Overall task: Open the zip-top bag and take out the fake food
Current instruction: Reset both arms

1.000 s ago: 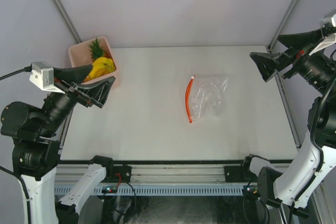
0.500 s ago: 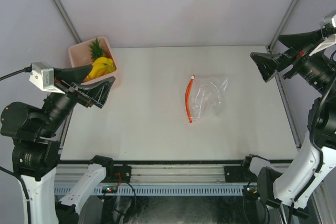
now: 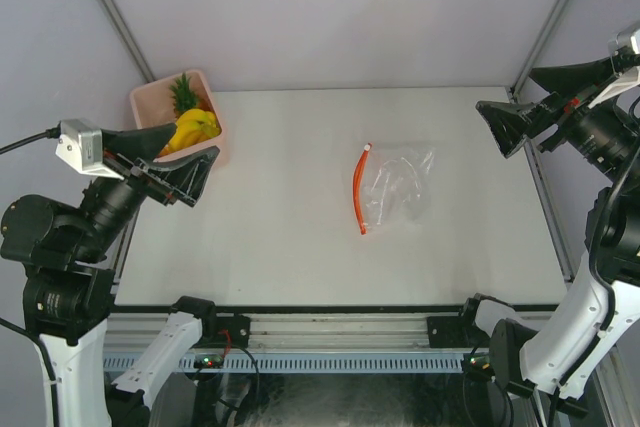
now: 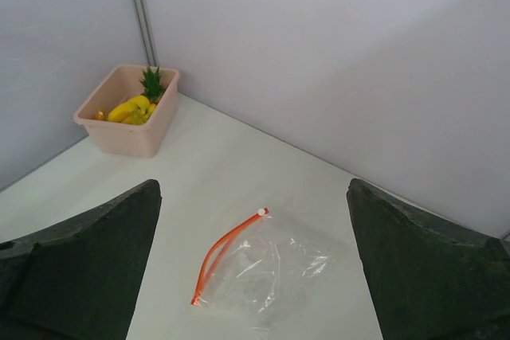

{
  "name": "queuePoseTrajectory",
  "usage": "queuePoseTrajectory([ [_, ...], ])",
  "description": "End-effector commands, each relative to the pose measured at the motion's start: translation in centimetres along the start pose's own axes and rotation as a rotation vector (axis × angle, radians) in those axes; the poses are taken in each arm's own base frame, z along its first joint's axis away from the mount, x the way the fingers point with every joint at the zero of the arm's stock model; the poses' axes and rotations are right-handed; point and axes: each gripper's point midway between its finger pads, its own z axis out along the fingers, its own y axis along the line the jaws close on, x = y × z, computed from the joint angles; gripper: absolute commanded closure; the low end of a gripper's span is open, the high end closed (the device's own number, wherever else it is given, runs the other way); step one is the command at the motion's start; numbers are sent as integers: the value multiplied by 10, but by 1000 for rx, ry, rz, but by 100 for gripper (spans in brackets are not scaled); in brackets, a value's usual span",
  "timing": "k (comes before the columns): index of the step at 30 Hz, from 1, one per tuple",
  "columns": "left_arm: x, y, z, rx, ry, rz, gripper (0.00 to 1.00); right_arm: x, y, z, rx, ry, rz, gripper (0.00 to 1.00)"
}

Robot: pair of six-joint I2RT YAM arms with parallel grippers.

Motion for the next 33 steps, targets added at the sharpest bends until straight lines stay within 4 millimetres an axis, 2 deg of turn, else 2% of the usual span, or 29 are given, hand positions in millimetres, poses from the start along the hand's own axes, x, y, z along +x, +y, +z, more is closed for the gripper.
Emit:
queuePoseTrajectory([
  [1, -2, 2, 0, -6, -16, 32, 0, -1, -2, -1, 16, -5, -11, 0],
  [33, -1, 3, -2, -11, -11, 44, 0, 1, -1, -2, 13, -2, -10, 0],
])
